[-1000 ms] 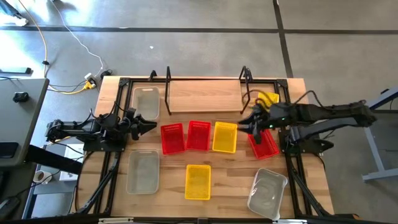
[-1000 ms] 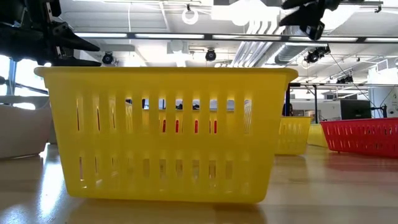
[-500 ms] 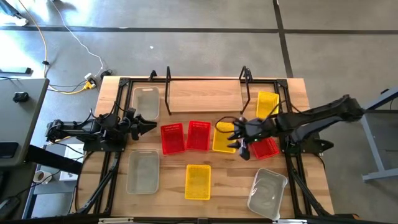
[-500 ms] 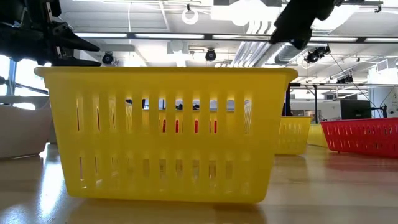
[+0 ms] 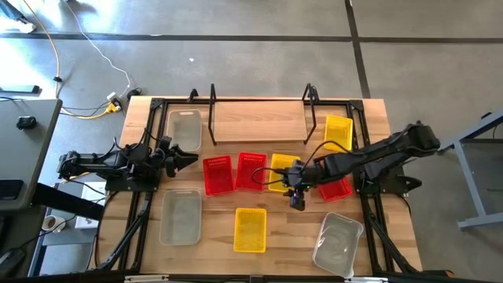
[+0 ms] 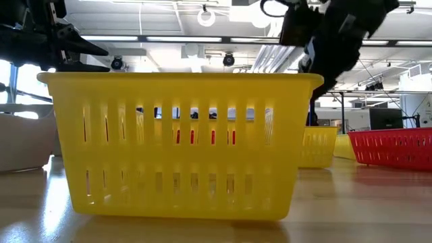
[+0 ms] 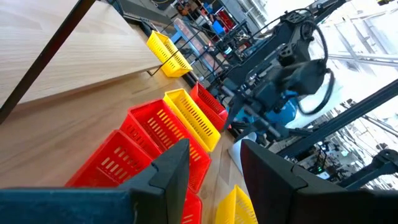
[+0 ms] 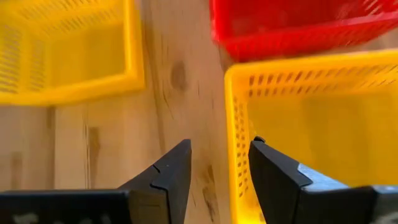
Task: Stack baskets on shelf by color
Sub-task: Put the middle yellow bin on the shelf
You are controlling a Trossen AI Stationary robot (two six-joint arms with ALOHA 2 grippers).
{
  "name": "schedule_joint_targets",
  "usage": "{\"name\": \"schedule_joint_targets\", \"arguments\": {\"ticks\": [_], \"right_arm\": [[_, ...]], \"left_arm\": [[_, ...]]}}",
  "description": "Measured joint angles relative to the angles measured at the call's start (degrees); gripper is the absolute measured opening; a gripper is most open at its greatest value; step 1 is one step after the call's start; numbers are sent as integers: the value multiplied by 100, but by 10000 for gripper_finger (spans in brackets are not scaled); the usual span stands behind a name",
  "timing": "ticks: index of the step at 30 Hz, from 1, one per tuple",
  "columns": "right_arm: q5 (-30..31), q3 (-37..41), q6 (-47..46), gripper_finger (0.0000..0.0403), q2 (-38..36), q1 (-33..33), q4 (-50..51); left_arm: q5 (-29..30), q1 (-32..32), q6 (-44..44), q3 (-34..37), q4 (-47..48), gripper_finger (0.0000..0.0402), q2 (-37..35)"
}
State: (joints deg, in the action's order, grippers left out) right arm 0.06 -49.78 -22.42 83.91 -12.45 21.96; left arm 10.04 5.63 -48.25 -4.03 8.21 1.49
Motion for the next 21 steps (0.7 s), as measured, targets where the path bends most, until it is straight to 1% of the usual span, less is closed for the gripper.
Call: {"name": "schedule_joint_targets", "arguments": {"ticks": [3,9,14,17,21], "right_arm": [[-101,0,-2,144,254,0,-8],[-36,-2,-28,144,699,0,-49],[-55,-2,-302,139,958,0,-68],[-110,-2,-463,111,985,0,-67],[-121,-2,-580,40,943,0,-101]], "left_arm": [[0,0,1,0,1,133,0],[0,0,1,-1,1,133,0],[-2,0,2,0,1,133,1],[-2,1,2,0,1,133,0],[-2,0,2,0,1,133,0]]}}
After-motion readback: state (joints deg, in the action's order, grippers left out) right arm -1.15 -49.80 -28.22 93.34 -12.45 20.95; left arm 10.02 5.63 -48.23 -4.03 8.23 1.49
